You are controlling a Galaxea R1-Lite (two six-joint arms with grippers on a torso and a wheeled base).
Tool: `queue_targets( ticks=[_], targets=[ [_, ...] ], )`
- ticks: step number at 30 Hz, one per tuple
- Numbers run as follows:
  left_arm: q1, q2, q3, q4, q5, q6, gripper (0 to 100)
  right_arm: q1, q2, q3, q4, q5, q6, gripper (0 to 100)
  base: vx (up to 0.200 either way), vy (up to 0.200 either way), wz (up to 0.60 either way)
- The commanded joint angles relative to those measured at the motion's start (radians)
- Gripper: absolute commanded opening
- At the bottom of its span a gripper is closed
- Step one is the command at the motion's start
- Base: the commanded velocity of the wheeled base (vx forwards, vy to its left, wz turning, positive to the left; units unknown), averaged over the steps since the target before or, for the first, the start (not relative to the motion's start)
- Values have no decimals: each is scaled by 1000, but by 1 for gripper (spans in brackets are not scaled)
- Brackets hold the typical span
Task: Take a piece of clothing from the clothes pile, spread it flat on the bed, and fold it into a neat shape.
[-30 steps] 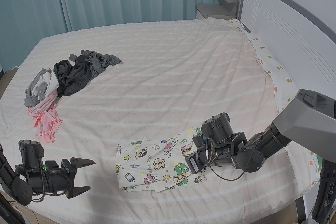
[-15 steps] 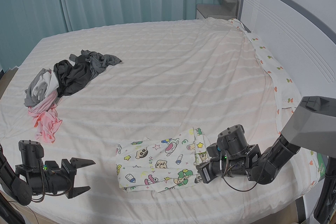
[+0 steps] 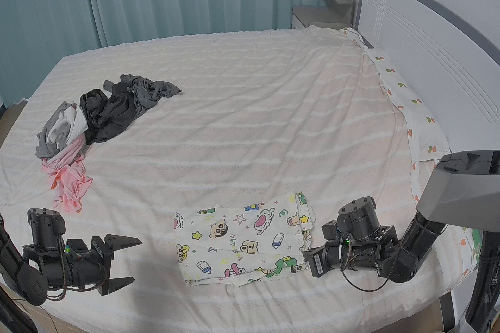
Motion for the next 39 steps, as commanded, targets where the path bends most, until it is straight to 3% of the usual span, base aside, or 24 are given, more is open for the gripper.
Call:
queue_targets(
  ticks=[1,15,21,29,39],
  targets=[
    [0,2,0,0,-1,0,100,-12,6,23,-8,9,-1,100,0,0,0],
    [0,2,0,0,-1,0,100,-32,-57,60,-107,16,61,100,0,0,0],
    [0,3,0,0,-1,0,100,-78,-118,-49,-118,27,67,100,0,0,0],
    [0,2,0,0,-1,0,100,-37,32,-187,-110,44,142,100,0,0,0],
    [-7,3,0,0,-1,1,100,-3,99,-221,-107,61,214,100,0,0,0]
  ],
)
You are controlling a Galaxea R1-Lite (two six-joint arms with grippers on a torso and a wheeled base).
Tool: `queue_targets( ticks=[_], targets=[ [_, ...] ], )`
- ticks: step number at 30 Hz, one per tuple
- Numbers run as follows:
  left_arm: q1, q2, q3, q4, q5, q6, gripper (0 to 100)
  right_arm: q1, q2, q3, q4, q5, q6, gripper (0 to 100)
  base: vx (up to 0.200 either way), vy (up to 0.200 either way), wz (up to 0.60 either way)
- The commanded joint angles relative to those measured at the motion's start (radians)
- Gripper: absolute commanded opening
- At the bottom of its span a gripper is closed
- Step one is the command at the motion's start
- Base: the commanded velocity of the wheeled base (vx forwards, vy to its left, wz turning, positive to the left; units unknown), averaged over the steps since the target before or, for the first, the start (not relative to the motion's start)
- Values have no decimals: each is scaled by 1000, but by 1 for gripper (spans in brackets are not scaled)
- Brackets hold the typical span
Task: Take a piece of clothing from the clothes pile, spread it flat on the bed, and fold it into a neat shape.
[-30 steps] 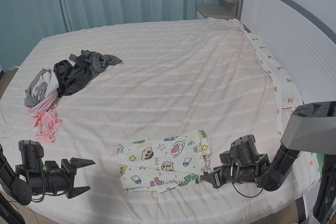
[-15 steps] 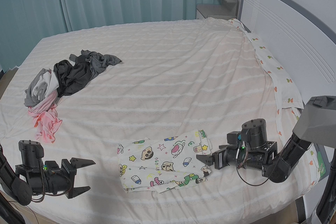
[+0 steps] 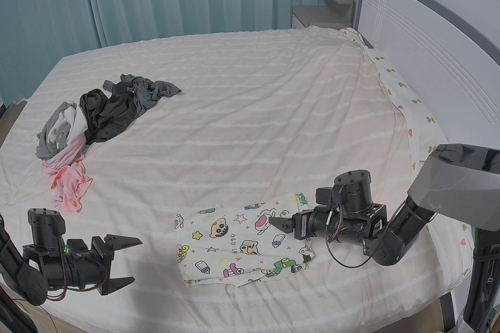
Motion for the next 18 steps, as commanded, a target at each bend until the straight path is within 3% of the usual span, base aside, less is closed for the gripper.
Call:
queue_targets(
  ticks=[1,18],
  targets=[
    [-1,2,0,0,0,0,100,8,38,-10,0,10,2,100,0,0,0],
    [-1,2,0,0,0,0,100,-15,41,-4,-1,10,1,100,0,0,0]
  ],
)
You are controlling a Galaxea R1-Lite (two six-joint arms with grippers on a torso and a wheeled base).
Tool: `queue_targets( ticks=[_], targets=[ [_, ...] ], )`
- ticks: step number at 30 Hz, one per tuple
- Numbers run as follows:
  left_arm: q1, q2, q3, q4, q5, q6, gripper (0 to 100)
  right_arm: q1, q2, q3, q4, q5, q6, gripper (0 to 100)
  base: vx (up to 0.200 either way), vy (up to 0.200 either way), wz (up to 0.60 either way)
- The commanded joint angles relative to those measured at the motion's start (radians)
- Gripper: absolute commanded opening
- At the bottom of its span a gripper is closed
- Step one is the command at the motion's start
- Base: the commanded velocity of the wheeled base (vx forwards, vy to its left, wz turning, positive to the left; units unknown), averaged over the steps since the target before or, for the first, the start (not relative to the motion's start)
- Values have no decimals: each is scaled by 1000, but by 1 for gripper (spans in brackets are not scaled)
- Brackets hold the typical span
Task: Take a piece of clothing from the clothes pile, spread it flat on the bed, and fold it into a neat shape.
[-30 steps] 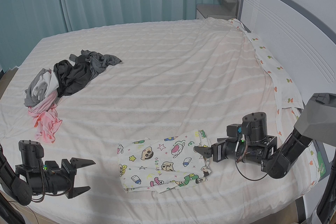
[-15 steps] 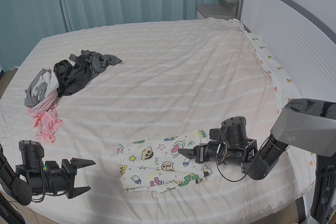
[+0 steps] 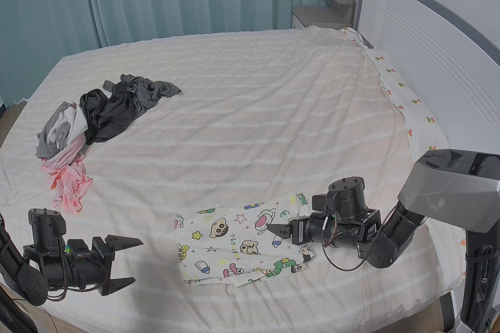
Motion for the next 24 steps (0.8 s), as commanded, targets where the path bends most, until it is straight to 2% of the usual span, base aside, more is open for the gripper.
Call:
queue_targets(
  ticks=[1,13,24],
  targets=[
    [0,1,0,0,0,0,100,-3,4,2,0,0,-1,100,0,0,0],
    [0,3,0,0,0,0,100,6,34,-27,-1,0,1,100,0,0,0],
    [0,3,0,0,0,0,100,-23,13,-7,-1,-1,1,100,0,0,0]
  ],
)
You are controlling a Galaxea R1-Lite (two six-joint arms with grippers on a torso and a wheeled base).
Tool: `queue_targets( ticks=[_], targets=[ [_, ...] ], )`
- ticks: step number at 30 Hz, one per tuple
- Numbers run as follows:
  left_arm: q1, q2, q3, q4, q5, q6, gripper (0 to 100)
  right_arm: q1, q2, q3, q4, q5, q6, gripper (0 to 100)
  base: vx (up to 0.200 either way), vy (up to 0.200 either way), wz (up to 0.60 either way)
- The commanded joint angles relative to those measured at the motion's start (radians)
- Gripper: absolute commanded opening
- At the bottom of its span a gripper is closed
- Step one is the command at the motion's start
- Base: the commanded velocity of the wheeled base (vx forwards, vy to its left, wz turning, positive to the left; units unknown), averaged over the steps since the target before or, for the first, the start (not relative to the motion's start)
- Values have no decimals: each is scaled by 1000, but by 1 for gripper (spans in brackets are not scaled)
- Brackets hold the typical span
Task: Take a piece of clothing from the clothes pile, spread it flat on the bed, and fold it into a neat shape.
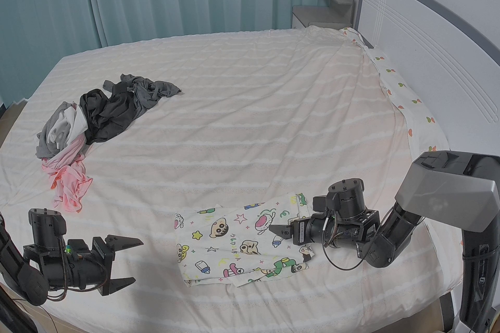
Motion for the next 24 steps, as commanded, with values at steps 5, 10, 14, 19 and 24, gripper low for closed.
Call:
queue_targets(
  ticks=[5,10,14,19,24],
  targets=[
    [0,0,0,0,0,0,100,-1,7,-4,-2,5,0,100,0,0,0],
    [0,0,0,0,0,0,100,2,19,-24,3,5,-1,100,0,0,0],
    [0,1,0,0,0,0,100,2,28,-28,3,7,-1,0,0,0,0],
    [0,0,0,0,0,0,100,2,38,-22,3,7,-1,0,0,0,0],
    [0,1,-1,0,0,0,100,1,30,-14,1,7,0,0,0,0,0]
  ],
)
